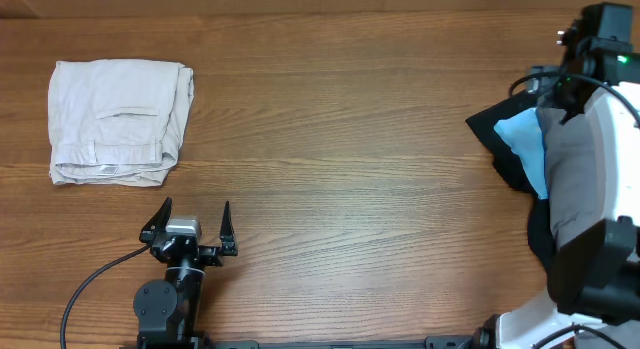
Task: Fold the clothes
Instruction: 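Reach the right gripper over the pile and grasp the grey shorts' waistband, then lift the grey shorts with the right gripper and lay them mid-table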
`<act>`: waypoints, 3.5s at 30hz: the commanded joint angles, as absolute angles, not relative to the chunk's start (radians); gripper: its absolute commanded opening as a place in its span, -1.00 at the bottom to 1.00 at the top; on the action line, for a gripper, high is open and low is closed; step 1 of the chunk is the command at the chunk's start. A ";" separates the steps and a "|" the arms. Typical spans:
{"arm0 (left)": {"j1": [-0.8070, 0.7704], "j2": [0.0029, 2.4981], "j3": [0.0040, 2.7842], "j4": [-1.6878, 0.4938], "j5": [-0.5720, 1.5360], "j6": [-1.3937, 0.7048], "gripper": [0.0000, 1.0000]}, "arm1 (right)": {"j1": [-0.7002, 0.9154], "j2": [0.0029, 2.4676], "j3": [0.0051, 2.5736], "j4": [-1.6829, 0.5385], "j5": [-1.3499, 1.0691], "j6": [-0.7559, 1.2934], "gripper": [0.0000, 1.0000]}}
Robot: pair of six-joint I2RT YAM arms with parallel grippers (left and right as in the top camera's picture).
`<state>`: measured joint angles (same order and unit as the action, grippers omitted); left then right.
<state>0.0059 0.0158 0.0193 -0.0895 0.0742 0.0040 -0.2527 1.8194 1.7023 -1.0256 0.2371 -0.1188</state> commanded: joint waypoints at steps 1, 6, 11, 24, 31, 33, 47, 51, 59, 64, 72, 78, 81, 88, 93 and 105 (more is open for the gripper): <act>0.000 0.004 0.013 -0.087 0.067 0.023 1.00 | -0.315 1.863 1.721 -1.007 0.240 -0.139 0.69; 0.000 0.004 0.013 -0.087 0.067 0.023 0.99 | -0.363 1.906 1.721 -0.970 0.120 -0.140 0.56; 0.000 0.004 0.013 -0.087 0.067 0.023 1.00 | -0.366 1.962 1.721 -0.922 0.119 -0.148 0.52; 0.000 0.004 0.013 -0.087 0.067 0.023 0.99 | -0.366 2.107 1.721 -0.876 0.118 -0.158 0.38; 0.000 0.004 0.013 -0.087 0.067 0.023 1.00 | -0.366 2.152 1.721 -0.878 0.118 -0.158 0.38; 0.000 0.004 0.013 -0.087 0.067 0.023 1.00 | -0.366 2.167 1.720 -0.889 0.118 -0.158 0.42; 0.000 0.004 0.013 -0.087 0.067 0.023 1.00 | -0.367 2.191 1.705 -0.825 0.118 -0.158 0.31; 0.000 0.004 0.013 -0.087 0.067 0.023 1.00 | -0.371 2.193 1.698 -0.846 0.119 -0.158 0.29; 0.000 0.004 0.013 -0.087 0.067 0.023 1.00 | -0.392 2.222 1.686 -0.815 0.109 -0.158 0.25; 0.000 0.004 0.013 -0.087 0.067 0.023 0.99 | -0.395 2.222 1.683 -0.813 0.110 -0.158 -0.11; 0.000 0.004 0.013 -0.087 0.067 0.023 1.00 | -0.396 2.222 1.700 -0.812 0.070 -0.154 -0.93; 0.000 0.004 0.013 -0.087 0.067 0.023 0.99 | -0.400 2.190 1.818 -0.901 -0.054 -0.154 -0.93; 0.000 0.004 0.013 -0.087 0.067 0.023 1.00 | -0.411 2.167 1.921 -0.989 -0.055 -0.133 -0.93; 0.000 0.004 0.013 -0.087 0.067 0.023 0.99 | -0.419 2.154 2.153 -1.226 -0.103 -0.128 -0.93; 0.000 0.004 0.013 -0.087 0.067 0.022 1.00 | -0.400 2.154 2.234 -1.320 -0.279 -0.126 -0.93; 0.000 0.004 0.013 -0.087 0.067 0.023 1.00 | -0.153 2.154 2.284 -1.401 -0.605 -0.033 -0.92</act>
